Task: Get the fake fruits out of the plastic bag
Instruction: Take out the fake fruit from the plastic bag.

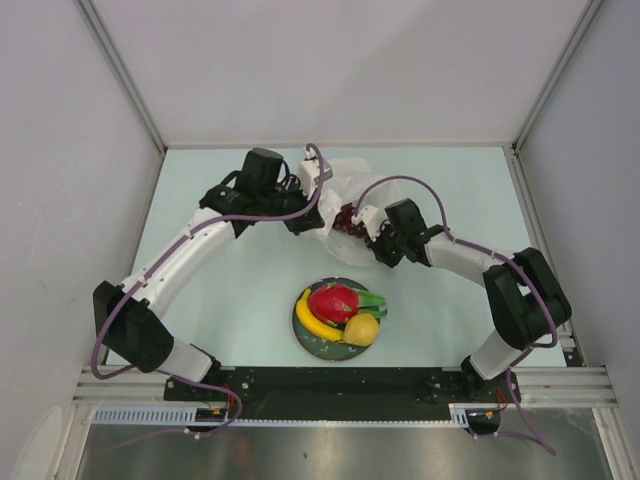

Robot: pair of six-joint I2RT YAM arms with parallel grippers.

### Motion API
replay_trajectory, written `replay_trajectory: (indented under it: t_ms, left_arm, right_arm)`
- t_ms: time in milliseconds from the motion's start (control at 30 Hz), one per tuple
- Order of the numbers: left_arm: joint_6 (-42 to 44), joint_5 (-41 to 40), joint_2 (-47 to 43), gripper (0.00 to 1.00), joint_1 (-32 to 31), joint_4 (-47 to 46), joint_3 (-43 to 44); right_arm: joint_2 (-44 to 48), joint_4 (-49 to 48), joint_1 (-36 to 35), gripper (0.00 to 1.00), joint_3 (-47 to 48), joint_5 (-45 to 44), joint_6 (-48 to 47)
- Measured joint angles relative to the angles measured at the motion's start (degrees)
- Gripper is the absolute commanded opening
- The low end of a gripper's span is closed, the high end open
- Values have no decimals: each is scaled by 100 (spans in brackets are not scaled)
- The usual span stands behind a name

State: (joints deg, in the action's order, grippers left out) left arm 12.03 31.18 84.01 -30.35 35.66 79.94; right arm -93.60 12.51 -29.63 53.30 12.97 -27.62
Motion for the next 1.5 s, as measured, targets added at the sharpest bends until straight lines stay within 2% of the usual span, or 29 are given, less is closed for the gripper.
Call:
replay_trajectory:
  t_ms: [133, 267, 367, 633, 767, 900, 1200, 1300, 1500]
  left_arm:
    - [0, -17, 7, 0, -33, 0, 0]
    - [0, -55, 11, 0, -39, 0, 0]
    - [0, -59, 11, 0, -39, 2, 0]
    - [2, -140, 11, 0, -42, 2, 0]
    - [0, -157, 11, 0, -42, 0, 0]
    - [2, -160, 11, 0, -42, 0, 0]
    - [0, -160, 20, 0, -42, 0, 0]
    - [-2, -162, 44, 0, -42, 0, 0]
    - [0, -164, 85, 0, -42, 0, 0]
  right_arm:
    - [72, -140, 208, 16, 251, -11, 503]
    - [37, -361, 284, 22, 538, -59, 898]
    - [-238, -498, 269, 25, 833, -157, 1327]
    - [-898, -457, 243, 26, 986, -369, 2345]
    - [-986, -452, 160, 27, 999, -428, 2592]
    - [-1145, -468, 114, 36, 1097, -466, 2813]
    - [-1585, -525, 149, 36, 1355, -789, 3174]
    - [-1681, -575, 192, 30, 1471, -824, 3206]
    - [-1838, -752, 238, 0, 1596, -817, 3027]
